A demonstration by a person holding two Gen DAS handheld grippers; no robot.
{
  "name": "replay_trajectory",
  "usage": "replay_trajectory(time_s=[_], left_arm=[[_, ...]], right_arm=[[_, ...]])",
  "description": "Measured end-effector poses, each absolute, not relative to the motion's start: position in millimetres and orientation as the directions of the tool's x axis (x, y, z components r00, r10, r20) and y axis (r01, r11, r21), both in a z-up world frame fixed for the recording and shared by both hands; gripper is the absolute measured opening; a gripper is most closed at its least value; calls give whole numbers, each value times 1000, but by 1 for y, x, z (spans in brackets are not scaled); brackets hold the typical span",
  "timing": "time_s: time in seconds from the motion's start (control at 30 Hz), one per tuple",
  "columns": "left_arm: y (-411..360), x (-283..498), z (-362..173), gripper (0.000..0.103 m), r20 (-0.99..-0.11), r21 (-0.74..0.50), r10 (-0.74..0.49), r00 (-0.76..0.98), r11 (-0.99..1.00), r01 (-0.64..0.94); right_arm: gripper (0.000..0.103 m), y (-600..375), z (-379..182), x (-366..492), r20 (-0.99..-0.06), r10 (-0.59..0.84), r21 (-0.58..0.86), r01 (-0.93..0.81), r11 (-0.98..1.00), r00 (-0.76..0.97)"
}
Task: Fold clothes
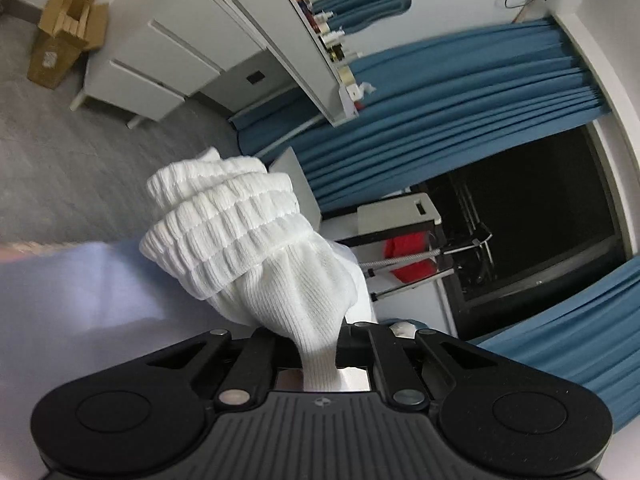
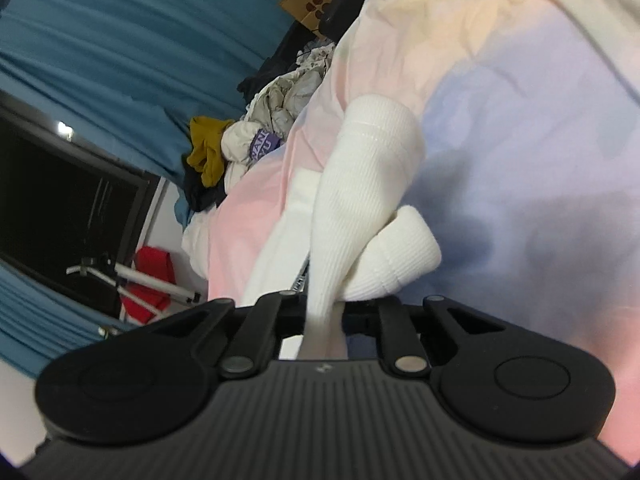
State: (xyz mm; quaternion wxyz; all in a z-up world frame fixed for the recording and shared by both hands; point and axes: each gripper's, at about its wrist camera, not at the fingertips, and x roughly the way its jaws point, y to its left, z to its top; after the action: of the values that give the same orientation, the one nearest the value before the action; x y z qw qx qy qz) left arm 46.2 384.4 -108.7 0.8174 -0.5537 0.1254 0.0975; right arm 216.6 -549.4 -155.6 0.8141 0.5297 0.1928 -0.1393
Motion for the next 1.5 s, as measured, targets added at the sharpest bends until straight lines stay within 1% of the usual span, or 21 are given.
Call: replay_trajectory(time_s=[0.17, 0.27, 0.3, 0.37, 0.4, 0.5, 0.53, 0.57, 0.6, 0.67, 0.77, 0.9, 0.97, 1.07, 1.2, 1.4, 1.5], left_arm=[[398, 13, -117, 7, -379, -878, 4, 925, 316, -361], [399, 6, -116, 8, -459, -808, -19, 888, 424, -409], [398, 6, -116, 8, -496, -773, -18, 868, 464, -432], [398, 3, -116, 10, -543, -732, -28, 839, 505, -457], [396, 2, -114, 10, -552, -722, -30, 833, 518, -460], [388, 0, -106, 19, -582, -685, -33, 812, 557, -469], [381, 2, -102, 27, -608, -651, -20, 793, 584, -484], [377, -1, -97, 30, -625, -620, -2, 781, 609, -495], [372, -4, -91, 31, -625, -604, 0, 780, 633, -484], [362, -13, -80, 43, -629, -576, -2, 778, 673, -464], [344, -24, -61, 44, -634, -526, 5, 773, 730, -436], [313, -30, -31, 48, -610, -450, 26, 792, 812, -373], [290, -23, -15, 50, -594, -420, 18, 804, 845, -329], [251, 5, 1, 51, -583, -345, 19, 812, 899, -269], [190, 37, 4, 51, -593, -287, -23, 805, 940, -185], [117, 88, -30, 51, -577, -245, -97, 811, 968, -59], [93, 106, -56, 51, -584, -219, -103, 805, 975, -34]], right_arm=[[13, -552, -145, 180, -477, -6, 810, 443, 385, 879], [13, -555, -150, 166, -507, -26, 789, 476, 389, 861], [13, -556, -154, 167, -534, -25, 772, 500, 393, 845], [13, -558, -169, 164, -561, -22, 769, 531, 355, 827], [13, -559, -177, 164, -576, -20, 765, 548, 339, 817], [13, -564, -196, 165, -604, 5, 764, 578, 286, 797], [13, -566, -201, 165, -608, 18, 766, 581, 275, 793], [13, -568, -205, 165, -612, 31, 768, 584, 265, 791], [13, -570, -207, 165, -611, 41, 770, 581, 263, 791], [13, -572, -211, 164, -609, 60, 775, 577, 259, 791], [13, -574, -216, 162, -607, 78, 780, 574, 248, 791], [13, -575, -217, 163, -608, 85, 781, 575, 245, 789], [13, -574, -217, 163, -611, 85, 777, 576, 252, 787], [13, -574, -215, 161, -605, 83, 780, 569, 259, 792], [13, -574, -215, 159, -599, 83, 786, 564, 255, 797], [13, -573, -209, 157, -590, 76, 784, 548, 293, 804], [13, -573, -210, 156, -580, 75, 790, 536, 298, 812]])
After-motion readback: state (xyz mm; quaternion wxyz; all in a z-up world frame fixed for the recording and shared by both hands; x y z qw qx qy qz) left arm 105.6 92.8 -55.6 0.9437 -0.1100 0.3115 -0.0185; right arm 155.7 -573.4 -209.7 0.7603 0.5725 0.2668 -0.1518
